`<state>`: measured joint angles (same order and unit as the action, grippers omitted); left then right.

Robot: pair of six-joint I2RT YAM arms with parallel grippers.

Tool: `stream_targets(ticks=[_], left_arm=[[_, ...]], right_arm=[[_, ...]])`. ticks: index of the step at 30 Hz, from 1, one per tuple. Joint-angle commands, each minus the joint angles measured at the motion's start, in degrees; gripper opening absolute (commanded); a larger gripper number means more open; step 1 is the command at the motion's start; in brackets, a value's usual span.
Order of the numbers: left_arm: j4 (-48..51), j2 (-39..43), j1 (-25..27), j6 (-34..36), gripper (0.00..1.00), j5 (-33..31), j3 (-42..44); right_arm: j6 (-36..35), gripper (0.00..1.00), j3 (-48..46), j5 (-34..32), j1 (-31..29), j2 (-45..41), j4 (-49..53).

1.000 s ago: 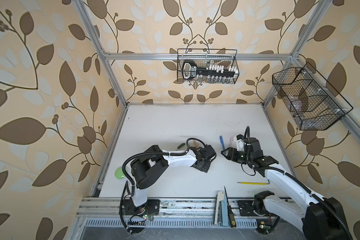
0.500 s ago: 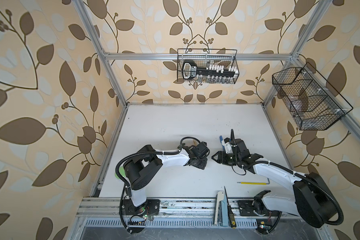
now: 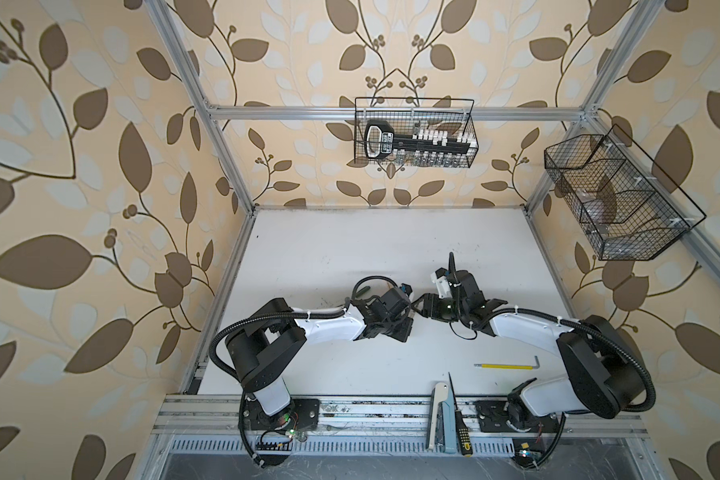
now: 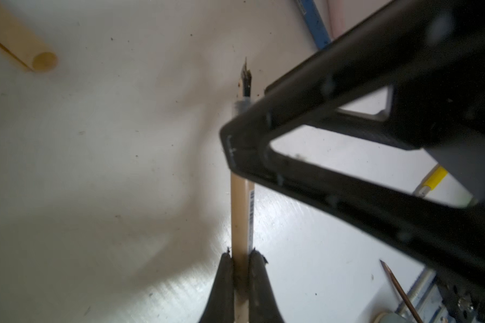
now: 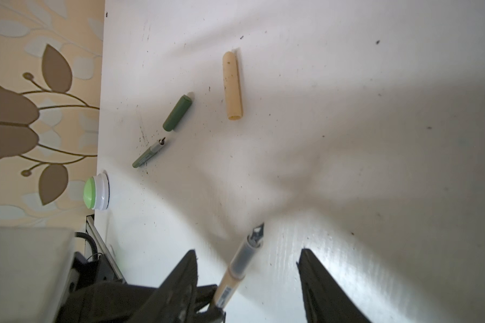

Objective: Insert the pens into the pen caps

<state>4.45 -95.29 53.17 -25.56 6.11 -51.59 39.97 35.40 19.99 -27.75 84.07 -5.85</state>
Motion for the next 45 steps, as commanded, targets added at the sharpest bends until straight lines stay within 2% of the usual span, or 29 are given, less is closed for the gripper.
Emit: stream_targets(ticks=[1,9,11,13,15,17,19,24,30,34,45], left_arm=[[-2.5,2.1,-0.2,-0.2,0.0,1.5,-0.3],[-3.4,2.9,-0.2,-0.7,0.0,1.1,-0.3],[-3.5,3.2,-0.2,-0.7,0.0,0.8,-0.3],[-3.3,3.0,-0.3,-0.5,0.0,0.9,-0.7],[-2.9,2.5,-0.3,-0.5,0.09,1.1,-1.6],[-4.0,2.8,-0.5,-1.0,0.18,1.3,-1.2],[-5.9,3.9,-2.1,-2.2,0.2,3.1,0.4],[-15.8,7.3,-8.8,-6.8,0.29,12.7,6.9],[-15.5,6.3,-9.3,-4.1,0.43,16.9,6.2],[-22.9,6.0,-9.3,-6.1,0.49,22.0,8.0],[-22.7,4.2,-9.3,-5.5,0.51,22.6,7.8]], right_arm=[[1.2,0.58,2.2,1.0,-0.8,1.5,-2.6],[2.0,0.51,2.8,2.2,-1.4,4.0,-4.0],[2.2,0.4,2.9,2.5,-1.6,4.3,-4.6],[2.5,0.22,2.9,2.7,-1.6,4.4,-5.0],[2.3,0.08,3.0,2.6,-1.4,4.1,-4.8],[1.9,0.0,3.3,2.9,-0.8,3.4,-4.1],[1.1,0.0,3.2,3.2,-0.1,2.1,-3.1],[0.0,0.0,3.0,3.5,0.9,-1.5,-0.3],[0.6,0.0,3.3,4.4,1.6,-4.0,-0.2],[0.8,0.0,4.6,5.3,1.5,-3.7,-0.3],[2.2,0.0,4.4,8.8,1.1,-3.7,-4.0]])
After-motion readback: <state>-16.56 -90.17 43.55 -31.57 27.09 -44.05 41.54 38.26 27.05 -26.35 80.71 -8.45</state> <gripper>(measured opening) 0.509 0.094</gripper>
